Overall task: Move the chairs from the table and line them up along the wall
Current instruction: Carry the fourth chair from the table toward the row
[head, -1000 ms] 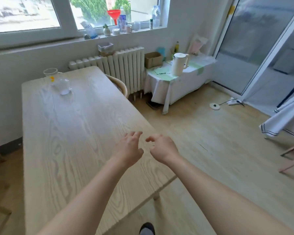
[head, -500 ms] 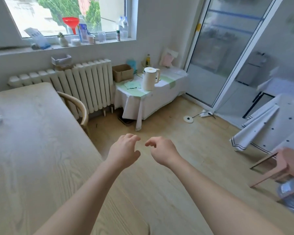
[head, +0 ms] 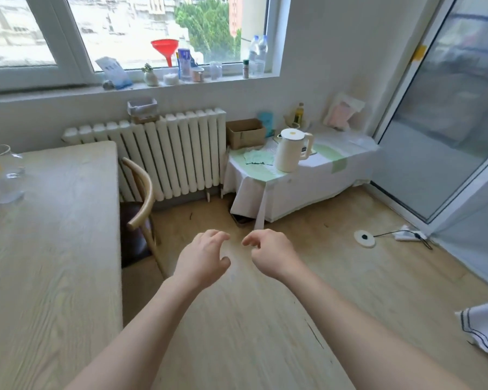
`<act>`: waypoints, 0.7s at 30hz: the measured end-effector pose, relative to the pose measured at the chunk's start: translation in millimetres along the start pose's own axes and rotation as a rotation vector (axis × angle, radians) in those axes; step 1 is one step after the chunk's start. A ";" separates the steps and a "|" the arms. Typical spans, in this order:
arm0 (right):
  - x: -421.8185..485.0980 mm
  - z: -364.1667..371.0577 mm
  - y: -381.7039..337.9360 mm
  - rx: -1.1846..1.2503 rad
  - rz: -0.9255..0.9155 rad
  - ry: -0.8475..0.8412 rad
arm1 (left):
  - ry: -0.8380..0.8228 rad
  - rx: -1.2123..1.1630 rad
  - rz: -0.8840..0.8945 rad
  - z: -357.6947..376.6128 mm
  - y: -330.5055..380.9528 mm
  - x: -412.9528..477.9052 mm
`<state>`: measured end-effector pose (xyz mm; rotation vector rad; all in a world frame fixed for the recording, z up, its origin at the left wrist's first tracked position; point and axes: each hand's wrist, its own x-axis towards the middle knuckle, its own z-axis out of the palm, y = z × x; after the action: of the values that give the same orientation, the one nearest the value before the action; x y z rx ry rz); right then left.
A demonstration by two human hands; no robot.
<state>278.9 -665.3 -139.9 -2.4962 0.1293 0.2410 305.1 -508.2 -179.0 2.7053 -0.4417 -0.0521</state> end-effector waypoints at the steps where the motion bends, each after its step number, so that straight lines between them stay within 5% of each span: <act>1: 12.1 -4.1 5.0 0.006 -0.019 -0.016 | 0.005 0.006 -0.031 0.4 2.5 6.0; 13: 137.6 12.8 -25.7 -0.054 -0.218 -0.216 | 0.041 -0.008 -0.226 -11.6 -54.9 87.5; 21: 286.1 37.5 -94.2 -0.129 -0.292 -0.251 | 0.112 -0.064 -0.306 -41.1 -162.4 196.0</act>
<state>567.6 -577.6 -173.2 -2.5467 -0.3607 0.4473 543.7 -412.5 -199.4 2.6716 0.0095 0.0003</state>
